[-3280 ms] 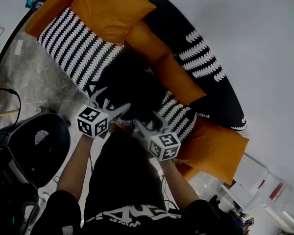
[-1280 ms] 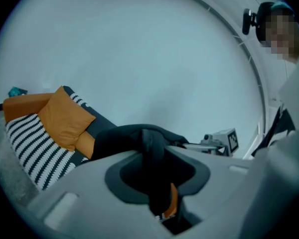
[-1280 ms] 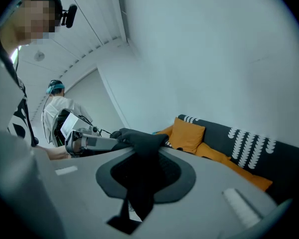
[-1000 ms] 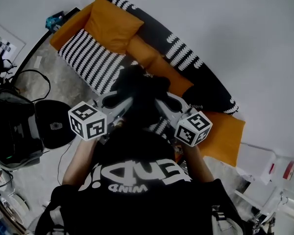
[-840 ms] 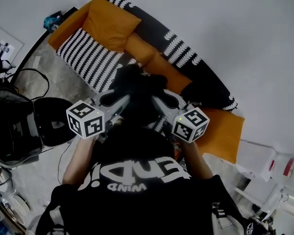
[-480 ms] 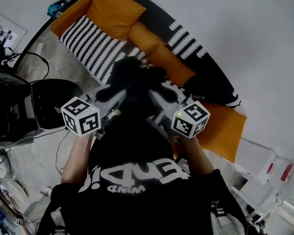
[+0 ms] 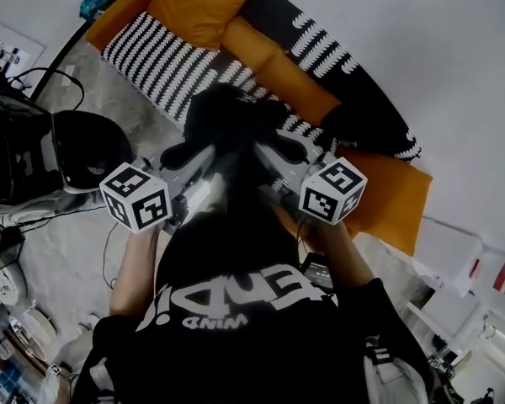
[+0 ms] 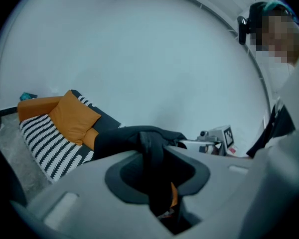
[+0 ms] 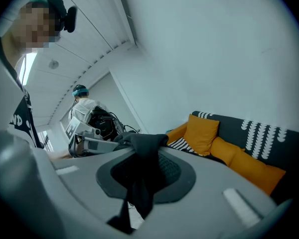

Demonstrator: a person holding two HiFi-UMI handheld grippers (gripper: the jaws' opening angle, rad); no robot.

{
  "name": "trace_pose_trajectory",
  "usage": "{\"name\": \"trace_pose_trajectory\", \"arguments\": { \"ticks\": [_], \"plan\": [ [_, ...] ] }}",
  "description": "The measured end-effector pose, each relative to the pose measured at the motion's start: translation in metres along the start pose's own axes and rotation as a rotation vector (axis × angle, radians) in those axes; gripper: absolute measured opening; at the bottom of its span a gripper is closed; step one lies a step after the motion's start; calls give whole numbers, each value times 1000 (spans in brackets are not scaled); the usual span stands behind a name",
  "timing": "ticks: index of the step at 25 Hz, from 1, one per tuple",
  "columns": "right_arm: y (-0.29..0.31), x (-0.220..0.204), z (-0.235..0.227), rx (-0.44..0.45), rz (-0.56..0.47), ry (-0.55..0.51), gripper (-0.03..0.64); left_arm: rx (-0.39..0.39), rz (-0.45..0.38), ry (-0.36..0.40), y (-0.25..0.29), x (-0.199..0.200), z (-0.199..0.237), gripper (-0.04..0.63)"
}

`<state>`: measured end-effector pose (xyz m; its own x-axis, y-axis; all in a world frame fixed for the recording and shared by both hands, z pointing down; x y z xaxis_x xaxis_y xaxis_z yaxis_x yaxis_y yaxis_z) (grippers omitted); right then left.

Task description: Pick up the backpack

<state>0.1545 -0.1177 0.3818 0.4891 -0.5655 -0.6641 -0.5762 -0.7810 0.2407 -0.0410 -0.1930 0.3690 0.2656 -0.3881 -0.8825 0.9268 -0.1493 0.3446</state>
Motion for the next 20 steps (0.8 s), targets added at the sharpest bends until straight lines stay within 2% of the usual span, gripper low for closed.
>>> {"name": "trace_pose_trajectory", "arguments": {
  "ticks": [10,14,20],
  "plan": [
    [-23,-81,67,-87,-70,42,58,-87,-4,19,-66,-46,-42,98],
    [-38,-112,89,-114,-100,71,58,-99,28,48,-88,-61,-67,98],
    [-68,-145,107,-121,-79,68,58,-77,30,27,-105,-85,-107,97]
  ]
}}
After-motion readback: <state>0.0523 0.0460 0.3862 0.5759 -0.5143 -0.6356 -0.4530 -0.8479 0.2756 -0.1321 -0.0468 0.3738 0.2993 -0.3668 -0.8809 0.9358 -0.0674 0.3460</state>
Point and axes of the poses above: the fingertips, and each gripper's own axes: y forward along the fingers, z to its left, x out of its top, the point moved 8 cm from there along -y, backward along the fingers, and after that the axes turned 15 degrees about y, right-handed, at the moved point
